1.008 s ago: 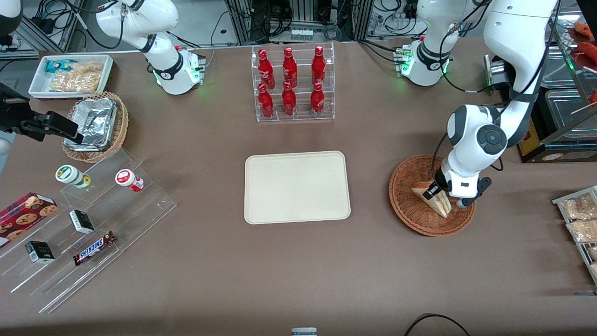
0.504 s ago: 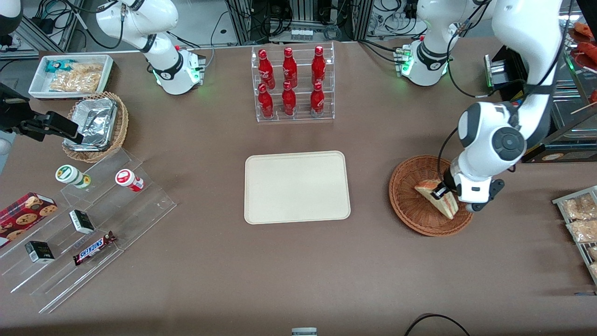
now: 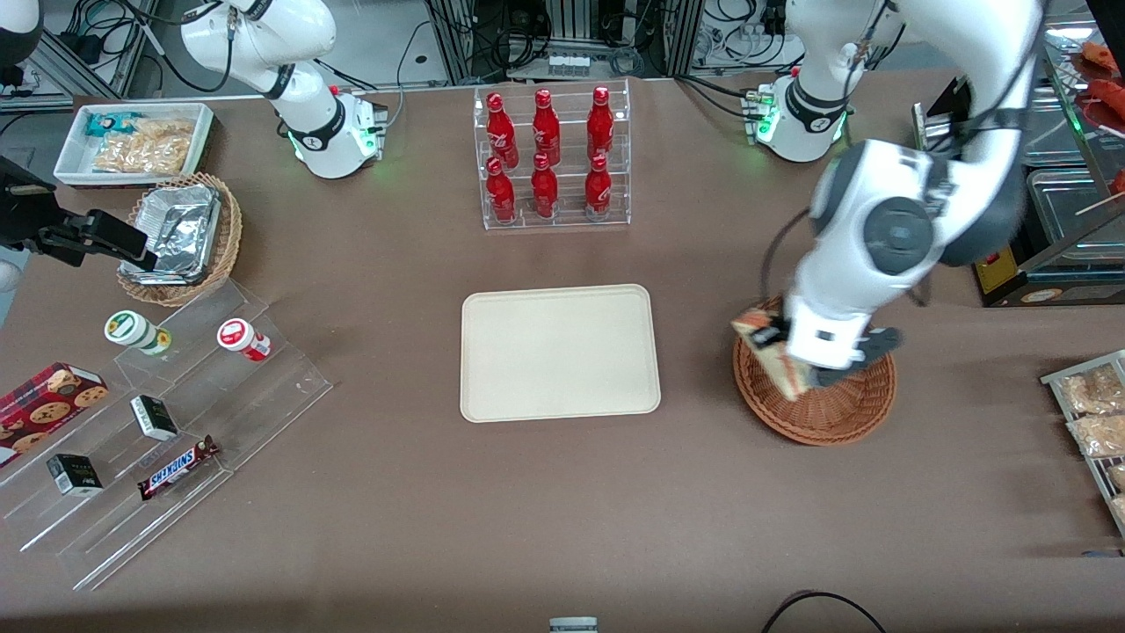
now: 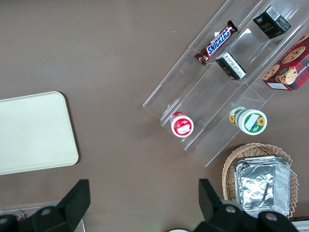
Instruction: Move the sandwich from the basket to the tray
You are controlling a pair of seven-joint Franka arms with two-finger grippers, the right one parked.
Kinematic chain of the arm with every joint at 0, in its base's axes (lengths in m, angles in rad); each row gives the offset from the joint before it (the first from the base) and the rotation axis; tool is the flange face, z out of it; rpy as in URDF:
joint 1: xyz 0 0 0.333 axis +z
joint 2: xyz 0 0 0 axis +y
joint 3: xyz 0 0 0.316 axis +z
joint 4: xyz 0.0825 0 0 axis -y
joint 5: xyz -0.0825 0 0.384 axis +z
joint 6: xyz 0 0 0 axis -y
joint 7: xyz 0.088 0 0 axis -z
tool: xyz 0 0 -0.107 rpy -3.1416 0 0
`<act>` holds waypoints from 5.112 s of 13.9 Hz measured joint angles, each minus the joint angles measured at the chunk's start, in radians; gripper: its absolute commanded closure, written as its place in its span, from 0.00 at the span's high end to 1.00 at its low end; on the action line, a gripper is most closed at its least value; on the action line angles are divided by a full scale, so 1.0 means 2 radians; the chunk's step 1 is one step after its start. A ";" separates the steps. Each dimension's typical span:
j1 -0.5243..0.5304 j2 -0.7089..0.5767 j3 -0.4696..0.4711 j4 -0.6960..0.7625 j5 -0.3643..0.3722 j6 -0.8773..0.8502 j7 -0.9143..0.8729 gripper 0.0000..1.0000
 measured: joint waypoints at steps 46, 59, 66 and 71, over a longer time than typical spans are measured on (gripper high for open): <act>-0.204 -0.125 0.276 0.051 0.015 -0.197 0.149 1.00; -0.204 -0.167 0.403 0.044 0.014 -0.225 0.332 1.00; -0.057 -0.169 0.247 0.046 0.002 -0.226 0.331 1.00; 0.141 -0.165 0.050 0.055 -0.003 -0.225 0.332 1.00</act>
